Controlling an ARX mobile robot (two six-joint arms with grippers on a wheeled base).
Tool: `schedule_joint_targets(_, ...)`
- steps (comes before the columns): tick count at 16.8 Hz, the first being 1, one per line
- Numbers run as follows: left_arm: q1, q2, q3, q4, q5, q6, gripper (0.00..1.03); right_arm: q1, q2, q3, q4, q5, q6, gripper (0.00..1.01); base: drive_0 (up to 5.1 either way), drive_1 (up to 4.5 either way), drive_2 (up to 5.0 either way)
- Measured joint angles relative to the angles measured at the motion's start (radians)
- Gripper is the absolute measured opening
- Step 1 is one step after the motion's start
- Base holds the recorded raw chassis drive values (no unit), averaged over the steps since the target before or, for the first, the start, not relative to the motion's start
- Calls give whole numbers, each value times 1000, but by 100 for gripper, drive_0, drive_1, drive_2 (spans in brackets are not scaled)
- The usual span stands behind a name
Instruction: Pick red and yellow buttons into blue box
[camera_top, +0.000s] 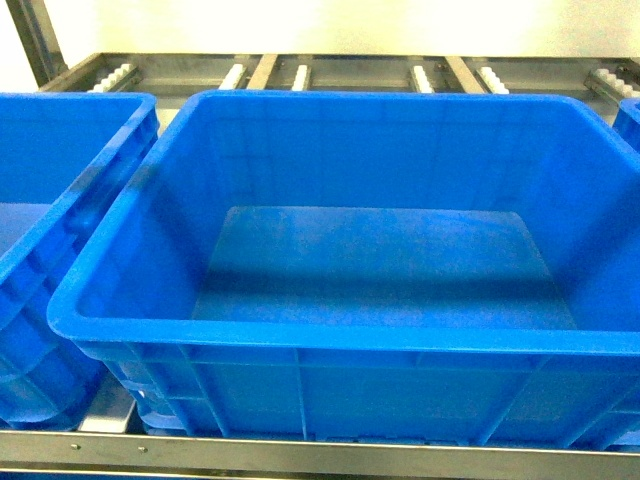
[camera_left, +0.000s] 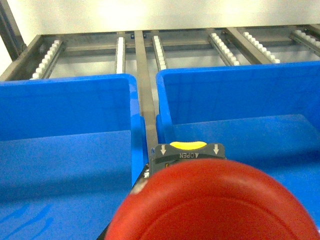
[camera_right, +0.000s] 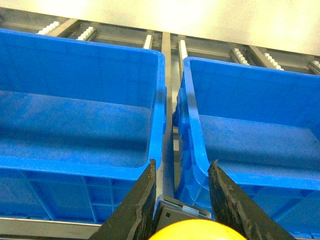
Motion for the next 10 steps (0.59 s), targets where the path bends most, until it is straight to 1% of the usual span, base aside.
schedule_joint_targets(3,-3,-3,0,6,4,0,25,0,-2,0,0,0,0,29,-430,433,34)
schedule_joint_targets(6,3,-1,0,3,-8,0,25,0,0,0,0,-7,0,29,0,0,0)
schedule_joint_targets(8,1,-1,0,4,-3,0,25,0,0,0,0,-6,0,29,0,0,0)
schedule_joint_targets(10,0,-2,0,4,-3,0,25,0,0,0,0,-6,0,29,0,311,-310)
